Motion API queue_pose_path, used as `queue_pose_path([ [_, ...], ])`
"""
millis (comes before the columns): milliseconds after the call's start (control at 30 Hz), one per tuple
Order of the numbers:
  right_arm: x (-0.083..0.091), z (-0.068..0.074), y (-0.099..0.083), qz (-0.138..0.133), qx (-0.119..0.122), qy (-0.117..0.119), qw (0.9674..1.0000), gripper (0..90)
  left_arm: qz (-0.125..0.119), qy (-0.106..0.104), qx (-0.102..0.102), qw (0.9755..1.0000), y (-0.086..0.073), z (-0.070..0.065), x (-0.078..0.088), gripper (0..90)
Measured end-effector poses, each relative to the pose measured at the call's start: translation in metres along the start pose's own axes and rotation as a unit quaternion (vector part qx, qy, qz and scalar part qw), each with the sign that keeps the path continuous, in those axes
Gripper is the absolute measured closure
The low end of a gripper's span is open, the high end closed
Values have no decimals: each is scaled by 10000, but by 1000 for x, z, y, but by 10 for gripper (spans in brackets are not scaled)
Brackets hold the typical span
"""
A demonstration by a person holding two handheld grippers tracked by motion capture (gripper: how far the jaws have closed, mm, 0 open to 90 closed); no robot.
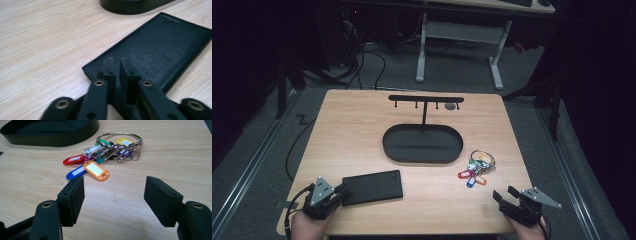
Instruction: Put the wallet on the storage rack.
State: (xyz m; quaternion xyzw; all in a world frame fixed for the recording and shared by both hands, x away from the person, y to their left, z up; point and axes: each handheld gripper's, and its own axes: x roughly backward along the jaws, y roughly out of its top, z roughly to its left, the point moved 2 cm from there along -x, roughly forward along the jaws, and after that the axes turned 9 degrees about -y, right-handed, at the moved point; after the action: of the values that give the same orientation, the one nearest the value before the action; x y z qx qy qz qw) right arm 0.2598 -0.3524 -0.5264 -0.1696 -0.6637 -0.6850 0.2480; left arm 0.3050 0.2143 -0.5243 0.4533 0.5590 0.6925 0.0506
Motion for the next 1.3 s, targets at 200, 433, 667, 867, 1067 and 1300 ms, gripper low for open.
queue_pose_path([
  [200,0,-1,-1,26,11,26,10000,340,129,-34,32,9999,-2,2,0,900],
  [433,0,-1,0,15,12,46,10000,345,249,54,210,9995,-7,7,3,900],
  [667,-2,0,2,20,19,115,9999,352,433,84,212,9988,-14,5,4,900],
  [867,-7,3,5,48,87,189,9998,353,431,138,283,9986,-17,8,7,900],
  [1067,-11,8,7,41,155,255,9995,354,573,42,190,9982,-21,4,5,900],
  [1300,-16,12,11,48,188,334,9993,355,613,-382,-239,9971,-20,-16,3,900],
])
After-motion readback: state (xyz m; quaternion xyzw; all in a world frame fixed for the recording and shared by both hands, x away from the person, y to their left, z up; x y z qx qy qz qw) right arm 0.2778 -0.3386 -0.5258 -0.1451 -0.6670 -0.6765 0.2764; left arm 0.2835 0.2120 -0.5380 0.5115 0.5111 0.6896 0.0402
